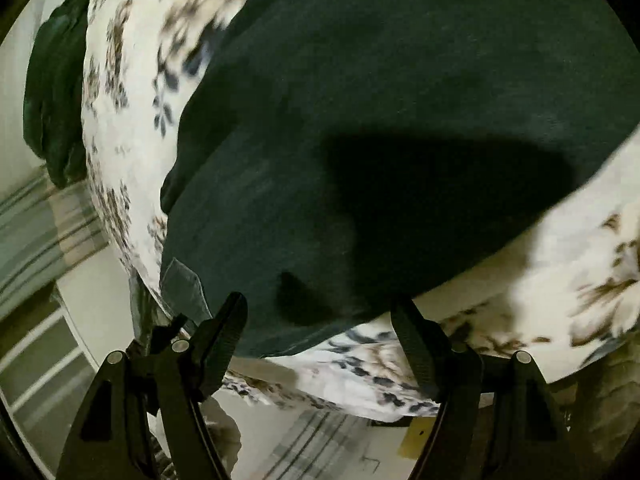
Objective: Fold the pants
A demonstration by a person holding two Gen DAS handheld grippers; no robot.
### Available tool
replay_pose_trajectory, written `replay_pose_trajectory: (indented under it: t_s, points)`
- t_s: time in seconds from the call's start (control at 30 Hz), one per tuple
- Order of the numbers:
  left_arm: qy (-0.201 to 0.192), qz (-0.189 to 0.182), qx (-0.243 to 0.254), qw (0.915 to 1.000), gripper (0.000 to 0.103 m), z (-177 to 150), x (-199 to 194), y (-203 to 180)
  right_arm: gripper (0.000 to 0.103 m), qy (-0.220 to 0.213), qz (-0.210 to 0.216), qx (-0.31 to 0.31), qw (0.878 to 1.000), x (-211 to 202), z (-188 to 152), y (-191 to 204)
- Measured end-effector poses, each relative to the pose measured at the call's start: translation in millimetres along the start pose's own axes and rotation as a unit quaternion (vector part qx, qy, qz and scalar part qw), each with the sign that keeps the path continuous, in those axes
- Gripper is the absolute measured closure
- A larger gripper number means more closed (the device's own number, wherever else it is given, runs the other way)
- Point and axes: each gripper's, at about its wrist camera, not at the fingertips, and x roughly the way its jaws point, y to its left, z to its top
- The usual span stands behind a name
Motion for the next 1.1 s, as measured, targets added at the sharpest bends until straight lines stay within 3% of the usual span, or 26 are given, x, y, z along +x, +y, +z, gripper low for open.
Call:
replay_pose_trajectory:
  t_s: [0.03,0.07,0.1,0.13,0.2,0.3,0.37,0.53,0.63,0.67,0.7,0.73,0.77,0.83,0.87,0.93,0.97,1.1]
  points:
    - [-0.012,-0.019,-0.009,0.9997,0.028,-1,-4,4,0.027,0.003,-0.021,-0.003,1.000,3,-1,4]
    - [-0.019,-0.019,-0.011,0.9996,0.048,-2,-8,7,0.031,0.011,-0.050,0.002,0.999,8,-1,4]
    - [-0.028,-0.014,-0.015,0.9994,0.061,-3,-13,9,0.038,0.021,-0.053,0.022,0.998,14,-3,1]
    - [-0.033,-0.020,-0.024,0.9990,0.064,-3,-16,15,0.042,0.027,-0.037,0.039,0.998,18,-4,-2]
    - [-0.031,-0.031,-0.039,0.9983,0.073,-4,-18,25,0.068,0.014,-0.015,0.046,0.999,20,-6,-2]
    - [-0.032,-0.033,-0.030,0.9985,0.078,-7,-20,26,0.089,-0.029,-0.032,0.012,0.999,13,-8,9]
    - [-0.043,-0.029,-0.005,0.9986,0.081,-10,-28,21,0.094,-0.039,-0.038,0.001,0.999,11,-11,16]
    - [-0.055,-0.036,0.013,0.9978,0.082,-13,-42,19,0.096,-0.049,-0.038,-0.031,0.998,-7,-21,24]
    - [-0.058,-0.043,0.004,0.9974,0.072,-15,-39,26,0.093,-0.037,-0.039,-0.046,0.997,-6,-16,23]
    - [-0.050,-0.048,-0.005,0.9976,0.064,-15,-33,27,0.086,-0.030,-0.040,-0.042,0.998,-1,-9,20]
    - [-0.040,-0.055,-0.016,0.9976,0.055,-13,-26,28,0.072,-0.018,-0.036,-0.039,0.998,8,-2,18]
    - [-0.028,-0.066,-0.031,0.9969,0.051,-8,-15,30,0.066,-0.011,-0.036,-0.045,0.998,16,2,20]
    - [-0.026,-0.071,-0.037,0.9965,0.047,-7,-10,30,0.061,-0.010,-0.038,-0.052,0.998,23,5,22]
    - [-0.031,-0.074,-0.051,0.9955,0.047,-1,-1,28,0.060,-0.014,-0.053,-0.066,0.996,33,9,27]
    - [-0.037,-0.075,-0.053,0.9951,0.047,0,-1,27,0.061,-0.022,-0.059,-0.071,0.995,34,8,30]
    - [-0.059,-0.077,-0.051,0.9940,0.070,-1,-8,26,0.077,-0.035,-0.076,-0.080,0.993,34,2,32]
    - [-0.072,-0.079,-0.044,0.9932,0.085,-2,-16,26,0.091,-0.035,-0.077,-0.088,0.992,32,-4,34]
    - [-0.084,-0.089,-0.042,0.9915,0.088,-10,-40,36,0.094,-0.049,-0.090,-0.111,0.989,18,-28,41]
